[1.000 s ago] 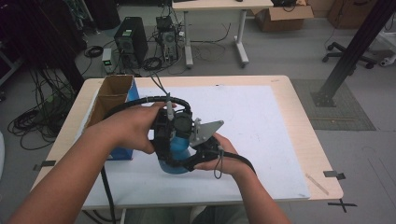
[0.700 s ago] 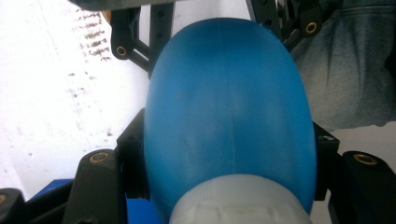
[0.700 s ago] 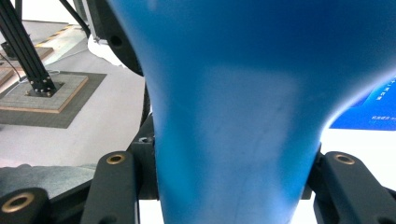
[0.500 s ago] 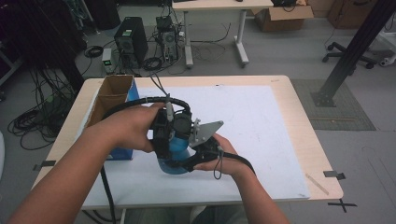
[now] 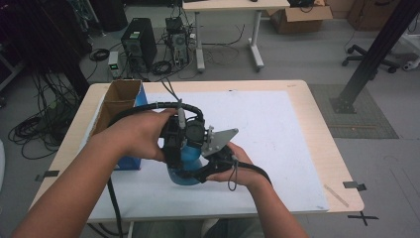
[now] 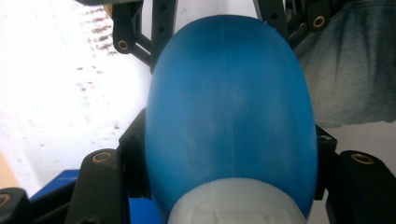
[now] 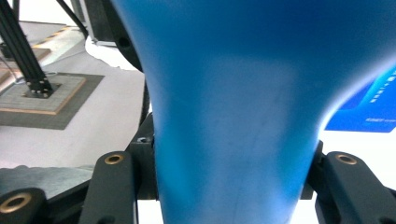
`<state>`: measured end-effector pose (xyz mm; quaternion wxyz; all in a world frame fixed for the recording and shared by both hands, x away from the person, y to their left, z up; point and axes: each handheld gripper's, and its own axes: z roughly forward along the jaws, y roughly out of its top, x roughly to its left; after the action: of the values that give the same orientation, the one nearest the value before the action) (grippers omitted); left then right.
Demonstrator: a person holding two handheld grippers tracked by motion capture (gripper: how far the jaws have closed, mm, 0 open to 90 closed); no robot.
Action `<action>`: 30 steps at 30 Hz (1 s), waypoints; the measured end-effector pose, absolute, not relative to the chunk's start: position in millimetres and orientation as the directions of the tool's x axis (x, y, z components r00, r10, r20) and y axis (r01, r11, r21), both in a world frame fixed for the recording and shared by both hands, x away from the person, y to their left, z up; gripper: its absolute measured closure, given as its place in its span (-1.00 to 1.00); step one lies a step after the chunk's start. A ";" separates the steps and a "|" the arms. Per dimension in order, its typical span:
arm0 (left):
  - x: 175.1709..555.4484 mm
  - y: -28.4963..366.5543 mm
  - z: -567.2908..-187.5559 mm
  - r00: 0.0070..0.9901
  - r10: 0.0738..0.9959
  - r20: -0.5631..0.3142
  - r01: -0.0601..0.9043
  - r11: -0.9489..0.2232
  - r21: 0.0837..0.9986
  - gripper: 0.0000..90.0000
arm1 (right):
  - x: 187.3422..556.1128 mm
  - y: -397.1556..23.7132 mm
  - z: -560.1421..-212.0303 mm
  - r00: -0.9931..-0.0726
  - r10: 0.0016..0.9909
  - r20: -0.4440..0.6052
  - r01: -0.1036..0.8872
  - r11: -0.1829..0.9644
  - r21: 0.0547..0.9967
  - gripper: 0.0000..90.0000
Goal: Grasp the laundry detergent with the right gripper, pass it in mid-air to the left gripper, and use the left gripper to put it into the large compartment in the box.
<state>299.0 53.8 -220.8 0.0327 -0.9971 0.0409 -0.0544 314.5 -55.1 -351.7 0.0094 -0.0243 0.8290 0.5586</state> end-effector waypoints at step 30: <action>312.2 53.2 -211.5 0.996 0.019 0.083 0.024 -0.997 -0.068 -0.14 | 327.1 -85.4 -353.0 -0.993 0.077 0.090 0.113 0.378 0.919 -0.99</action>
<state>312.2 53.2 -211.5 0.0344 -0.9985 -0.0108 -0.0413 327.1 -85.4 -353.0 -0.0161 0.0571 0.8298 0.5549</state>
